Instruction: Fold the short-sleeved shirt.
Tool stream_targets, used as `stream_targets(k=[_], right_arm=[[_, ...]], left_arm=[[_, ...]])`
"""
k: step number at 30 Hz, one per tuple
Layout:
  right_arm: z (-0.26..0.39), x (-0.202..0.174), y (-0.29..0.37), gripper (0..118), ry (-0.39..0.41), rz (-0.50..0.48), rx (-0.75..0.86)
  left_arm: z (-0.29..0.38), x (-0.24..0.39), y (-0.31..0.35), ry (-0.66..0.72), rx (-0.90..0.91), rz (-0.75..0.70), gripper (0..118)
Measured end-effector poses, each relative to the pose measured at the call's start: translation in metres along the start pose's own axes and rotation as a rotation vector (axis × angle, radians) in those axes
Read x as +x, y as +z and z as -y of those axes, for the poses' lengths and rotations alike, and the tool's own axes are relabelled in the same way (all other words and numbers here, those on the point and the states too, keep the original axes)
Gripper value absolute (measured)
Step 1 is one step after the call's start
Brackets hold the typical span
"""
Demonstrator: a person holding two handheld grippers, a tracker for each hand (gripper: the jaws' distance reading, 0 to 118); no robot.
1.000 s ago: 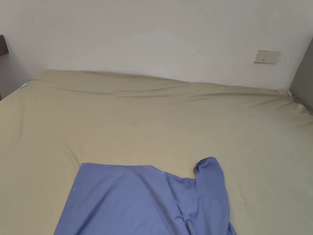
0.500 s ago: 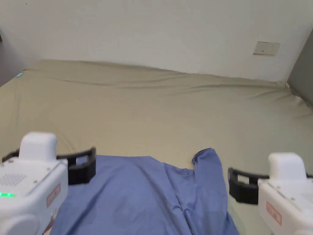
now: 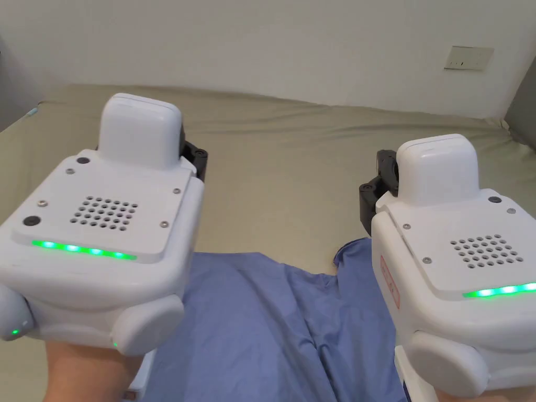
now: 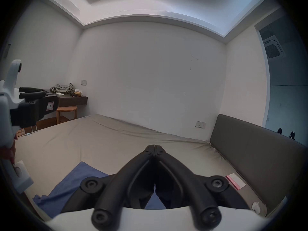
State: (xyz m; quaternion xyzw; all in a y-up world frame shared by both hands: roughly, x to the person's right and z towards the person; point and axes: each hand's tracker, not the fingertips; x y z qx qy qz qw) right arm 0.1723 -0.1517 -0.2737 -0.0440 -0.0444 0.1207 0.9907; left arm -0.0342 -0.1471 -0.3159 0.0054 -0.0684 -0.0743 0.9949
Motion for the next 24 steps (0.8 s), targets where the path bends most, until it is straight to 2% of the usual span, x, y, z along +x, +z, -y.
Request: stream_targets(k=[7,12,15,21,22,23,24], right_arm=[[0.010,0.001,-0.025,0,-0.017,0.022,-0.036],[0.033,0.005,-0.053,0,-0.001,0.029,-0.092],[0.057,0.006,-0.073,0,0.007,0.025,-0.151],[0.111,0.025,-0.103,0,-0.005,0.025,-0.303],[0.119,0.030,-0.105,0,-0.005,0.031,-0.315],[0.126,0.034,-0.108,0,-0.003,0.035,-0.327],[0.133,0.040,-0.110,0,-0.007,0.030,-0.347]], left_arm=[[0.016,0.010,-0.028,-0.015,-0.026,-0.003,0],[0.048,0.008,-0.057,-0.013,-0.103,0.001,0],[0.085,0.001,-0.083,-0.031,-0.236,0.018,0],[0.203,-0.047,-0.140,0.077,-0.598,0.030,0],[0.221,-0.056,-0.149,0.058,-0.676,0.011,7],[0.237,-0.064,-0.156,0.060,-0.733,0.005,37],[0.252,-0.072,-0.166,0.052,-0.787,-0.003,77]])
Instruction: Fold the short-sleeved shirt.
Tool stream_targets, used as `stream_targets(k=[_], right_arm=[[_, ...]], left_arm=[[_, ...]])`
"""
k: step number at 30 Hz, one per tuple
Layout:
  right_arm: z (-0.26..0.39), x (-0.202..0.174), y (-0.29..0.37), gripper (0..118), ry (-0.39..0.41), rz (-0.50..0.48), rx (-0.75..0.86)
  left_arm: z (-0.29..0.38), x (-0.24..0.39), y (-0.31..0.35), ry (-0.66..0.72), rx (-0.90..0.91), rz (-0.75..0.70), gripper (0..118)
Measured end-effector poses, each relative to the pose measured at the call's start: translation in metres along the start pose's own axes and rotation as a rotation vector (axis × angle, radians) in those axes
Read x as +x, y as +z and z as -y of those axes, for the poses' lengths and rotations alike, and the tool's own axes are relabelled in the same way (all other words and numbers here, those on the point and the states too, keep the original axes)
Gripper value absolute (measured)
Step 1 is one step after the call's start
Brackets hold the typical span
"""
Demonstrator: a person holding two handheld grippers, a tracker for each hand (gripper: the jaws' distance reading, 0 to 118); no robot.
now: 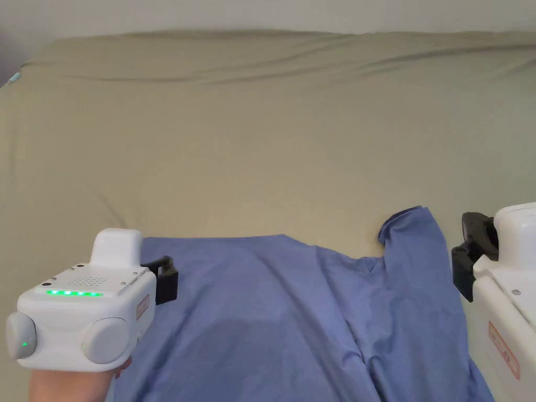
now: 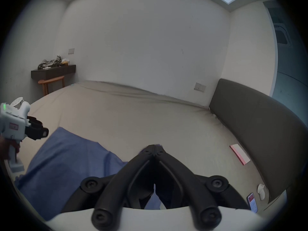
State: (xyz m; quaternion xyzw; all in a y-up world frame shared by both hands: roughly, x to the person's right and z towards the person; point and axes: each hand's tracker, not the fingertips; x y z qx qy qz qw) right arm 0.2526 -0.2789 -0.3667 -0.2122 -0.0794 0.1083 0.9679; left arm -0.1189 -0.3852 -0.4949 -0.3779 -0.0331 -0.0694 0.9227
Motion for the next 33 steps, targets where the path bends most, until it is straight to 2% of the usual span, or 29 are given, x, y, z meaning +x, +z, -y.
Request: stream_targets(k=[1,2,6,12,13,14,15,16,17,19,21,22,23,25,27,31,32,33], right_arm=[[0.008,0.005,-0.005,0,-0.009,0.000,-0.024],[0.015,0.009,-0.009,0,-0.012,0.026,-0.051],[0.041,0.029,-0.025,0,-0.035,0.049,-0.125],[0.049,0.037,-0.033,0,-0.001,0.069,-0.157],[0.048,0.038,-0.034,0,-0.002,0.068,-0.159],[0.048,0.038,-0.035,0,-0.003,0.068,-0.160],[0.047,0.037,-0.037,0,-0.002,0.068,-0.160],[0.048,0.037,-0.038,0,0.005,0.068,-0.160],[0.047,0.037,-0.039,0,0.011,0.068,-0.161],[0.047,0.035,-0.046,0,0.044,0.074,-0.164],[0.045,0.031,-0.053,0,0.055,0.067,-0.169],[0.044,0.032,-0.057,0,0.052,0.060,-0.177],[0.042,0.032,-0.060,0,0.048,0.051,-0.183],[0.039,0.037,-0.068,0,0.048,0.039,-0.187],[0.033,0.041,-0.076,0,0.048,0.018,-0.201],[0.028,0.055,-0.104,1,-0.073,-0.064,-0.275],[0.031,0.057,-0.111,20,-0.079,-0.061,-0.284],[0.034,0.059,-0.121,46,-0.077,-0.063,-0.322]], left_arm=[[0.001,-0.007,-0.019,0.010,-0.047,-0.021,108],[0.001,-0.012,-0.032,0.031,-0.053,-0.032,116],[-0.020,-0.028,-0.077,0.063,-0.053,-0.054,116],[-0.045,-0.037,-0.132,0.068,-0.083,-0.087,114],[-0.044,-0.036,-0.140,0.074,-0.103,-0.094,110],[-0.042,-0.036,-0.146,0.080,-0.131,-0.098,98],[-0.038,-0.034,-0.149,0.079,-0.151,-0.096,93],[-0.031,-0.033,-0.148,0.099,-0.151,-0.016,87],[-0.030,-0.033,-0.143,0.148,-0.108,-0.013,85],[-0.034,-0.025,-0.131,0.080,-0.116,0.018,78],[-0.038,-0.007,-0.120,-0.061,-0.098,0.066,33],[-0.039,0.002,-0.116,-0.136,-0.100,0.057,3],[-0.038,0.004,-0.111,-0.179,-0.091,-0.019,0],[-0.041,-0.003,-0.093,-0.102,-0.034,0.016,0],[-0.042,-0.005,-0.077,-0.067,0.016,-0.012,0],[-0.049,-0.010,-0.031,-0.089,0.107,-0.030,0],[-0.050,-0.011,-0.021,-0.095,0.123,-0.026,0],[-0.050,-0.013,-0.009,-0.102,0.142,-0.032,0]])
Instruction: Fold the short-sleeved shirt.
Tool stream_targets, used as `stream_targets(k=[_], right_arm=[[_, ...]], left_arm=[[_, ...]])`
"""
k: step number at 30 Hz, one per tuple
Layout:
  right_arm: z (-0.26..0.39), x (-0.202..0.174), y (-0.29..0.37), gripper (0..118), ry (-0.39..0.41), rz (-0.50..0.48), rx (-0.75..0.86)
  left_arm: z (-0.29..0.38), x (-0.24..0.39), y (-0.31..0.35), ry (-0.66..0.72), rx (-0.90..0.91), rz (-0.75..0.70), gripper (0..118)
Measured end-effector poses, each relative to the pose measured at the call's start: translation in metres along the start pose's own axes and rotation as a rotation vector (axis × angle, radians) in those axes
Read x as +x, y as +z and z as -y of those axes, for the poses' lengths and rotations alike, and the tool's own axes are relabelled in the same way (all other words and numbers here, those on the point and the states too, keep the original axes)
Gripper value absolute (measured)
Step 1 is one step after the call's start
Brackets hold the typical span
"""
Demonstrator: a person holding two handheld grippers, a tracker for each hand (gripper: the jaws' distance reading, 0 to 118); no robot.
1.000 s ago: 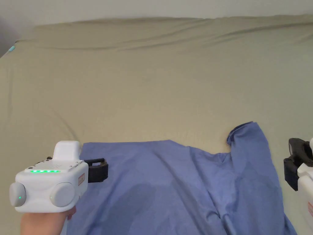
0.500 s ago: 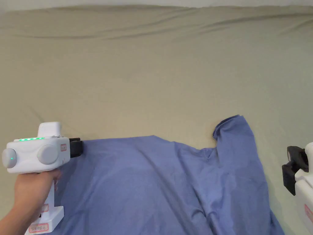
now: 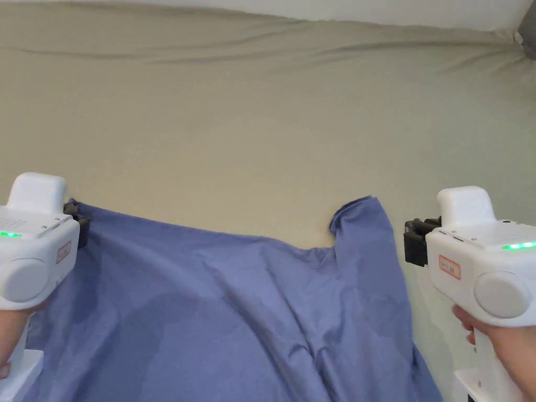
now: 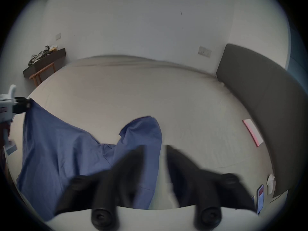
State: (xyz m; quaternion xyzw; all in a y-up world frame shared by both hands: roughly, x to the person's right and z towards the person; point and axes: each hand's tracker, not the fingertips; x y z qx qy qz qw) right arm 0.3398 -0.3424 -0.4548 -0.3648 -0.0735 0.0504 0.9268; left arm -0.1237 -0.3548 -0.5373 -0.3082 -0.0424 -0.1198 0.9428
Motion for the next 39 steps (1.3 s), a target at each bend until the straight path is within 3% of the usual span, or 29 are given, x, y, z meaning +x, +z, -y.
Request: stream_targets(k=[2,3,6,9,12,16,17,18,20,22,27,36,39], right_arm=[[0.001,0.005,-0.027,112,0.010,-0.030,-0.128],[0.008,0.004,-0.042,118,0.032,-0.021,-0.186],[0.026,0.001,-0.078,112,0.091,0.052,-0.276],[0.039,0.000,-0.103,112,0.046,0.006,-0.391],[0.050,-0.008,-0.111,111,0.037,0.008,-0.396],[0.047,-0.016,-0.101,104,0.088,-0.018,-0.352],[0.047,-0.017,-0.096,90,0.078,-0.051,-0.343],[0.046,-0.019,-0.090,66,0.051,-0.118,-0.342],[0.045,-0.033,-0.081,3,0.091,-0.152,-0.317],[0.051,-0.049,-0.080,3,0.246,-0.052,-0.317],[0.029,-0.029,-0.039,3,0.119,-0.039,-0.186],[-0.034,0.011,0.131,3,0.074,0.063,0.243],[-0.050,0.016,0.188,3,0.097,0.084,0.363]], left_arm=[[-0.001,-0.004,0.017,0.002,0.022,-0.004,0],[0.000,-0.005,0.025,-0.001,0.030,-0.007,0],[0.006,-0.008,0.040,-0.014,0.040,-0.003,0],[0.014,-0.010,0.049,-0.033,0.033,-0.013,0],[0.021,-0.013,0.055,-0.033,0.031,-0.020,0],[0.031,-0.014,0.058,-0.034,0.021,-0.026,0],[0.032,-0.013,0.059,-0.043,0.021,-0.032,0],[0.037,-0.013,0.058,-0.051,0.021,-0.037,0],[0.040,-0.014,0.059,-0.049,0.020,-0.035,0],[0.040,-0.013,0.064,-0.036,0.014,-0.035,0],[0.030,-0.020,0.089,-0.008,0.071,-0.065,0],[-0.012,-0.037,0.175,0.034,0.280,-0.108,0],[-0.030,-0.045,0.211,0.055,0.370,-0.128,0]])
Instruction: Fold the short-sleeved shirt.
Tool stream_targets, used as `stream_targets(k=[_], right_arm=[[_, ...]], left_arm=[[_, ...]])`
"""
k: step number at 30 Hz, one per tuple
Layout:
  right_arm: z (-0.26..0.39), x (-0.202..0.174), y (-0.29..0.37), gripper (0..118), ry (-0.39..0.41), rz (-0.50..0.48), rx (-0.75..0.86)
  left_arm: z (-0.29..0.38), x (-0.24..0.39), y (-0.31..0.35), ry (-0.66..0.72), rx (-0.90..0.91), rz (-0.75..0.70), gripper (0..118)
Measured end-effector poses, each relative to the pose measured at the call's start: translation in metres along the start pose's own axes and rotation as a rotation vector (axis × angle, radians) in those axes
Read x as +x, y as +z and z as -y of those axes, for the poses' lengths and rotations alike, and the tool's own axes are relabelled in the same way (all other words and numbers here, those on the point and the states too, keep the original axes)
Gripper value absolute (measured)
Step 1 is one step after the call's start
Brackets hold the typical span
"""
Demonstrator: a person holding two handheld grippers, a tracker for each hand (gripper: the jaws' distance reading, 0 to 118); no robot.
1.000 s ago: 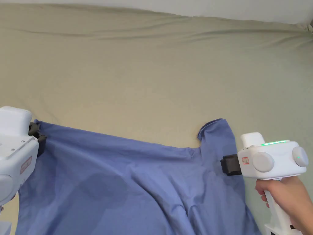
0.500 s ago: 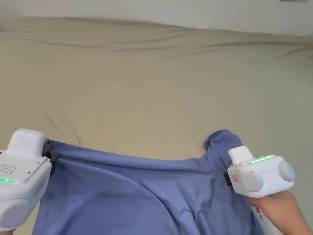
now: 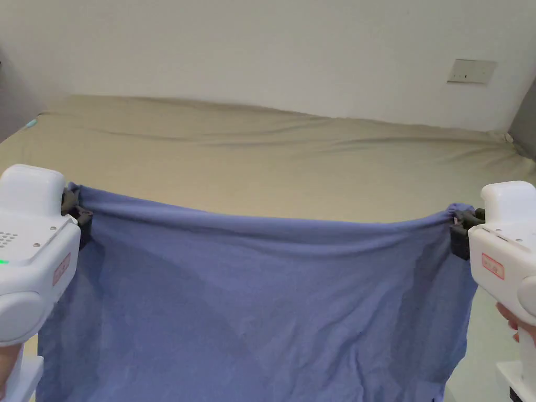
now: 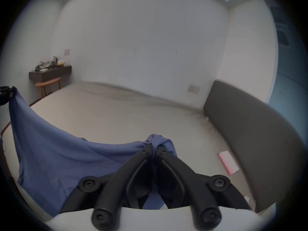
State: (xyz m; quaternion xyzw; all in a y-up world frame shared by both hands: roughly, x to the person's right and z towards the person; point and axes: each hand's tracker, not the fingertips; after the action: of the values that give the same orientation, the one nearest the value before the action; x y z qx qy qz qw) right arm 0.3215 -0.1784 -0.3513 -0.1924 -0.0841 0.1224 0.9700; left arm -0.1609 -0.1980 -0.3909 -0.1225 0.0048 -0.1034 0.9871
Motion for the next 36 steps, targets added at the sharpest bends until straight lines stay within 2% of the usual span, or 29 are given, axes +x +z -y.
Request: stream_targets(k=[4,11,17,20,21,26,32,36], right_arm=[[-0.032,0.007,0.060,3,0.056,0.047,0.160],[-0.072,0.016,0.131,3,0.090,0.122,0.351],[-0.102,0.030,0.164,3,0.077,0.133,0.437],[-0.118,0.030,0.176,3,0.152,0.204,0.507],[-0.125,0.030,0.179,3,0.168,0.215,0.524],[-0.162,0.043,0.180,3,0.142,0.193,0.540],[-0.199,0.048,0.159,3,0.172,0.248,0.568],[-0.225,0.055,0.130,3,0.124,0.252,0.566]], left_arm=[[-0.041,-0.016,0.042,0.034,0.107,-0.027,0],[-0.096,-0.037,0.104,0.057,0.262,-0.064,0],[-0.135,-0.054,0.135,0.063,0.367,-0.094,0],[-0.154,-0.059,0.142,0.062,0.406,-0.104,0],[-0.160,-0.060,0.144,0.059,0.421,-0.109,0],[-0.191,-0.069,0.141,0.075,0.443,-0.101,0],[-0.223,-0.067,0.117,0.061,0.433,-0.098,0],[-0.249,-0.071,0.083,0.054,0.419,-0.098,0]])
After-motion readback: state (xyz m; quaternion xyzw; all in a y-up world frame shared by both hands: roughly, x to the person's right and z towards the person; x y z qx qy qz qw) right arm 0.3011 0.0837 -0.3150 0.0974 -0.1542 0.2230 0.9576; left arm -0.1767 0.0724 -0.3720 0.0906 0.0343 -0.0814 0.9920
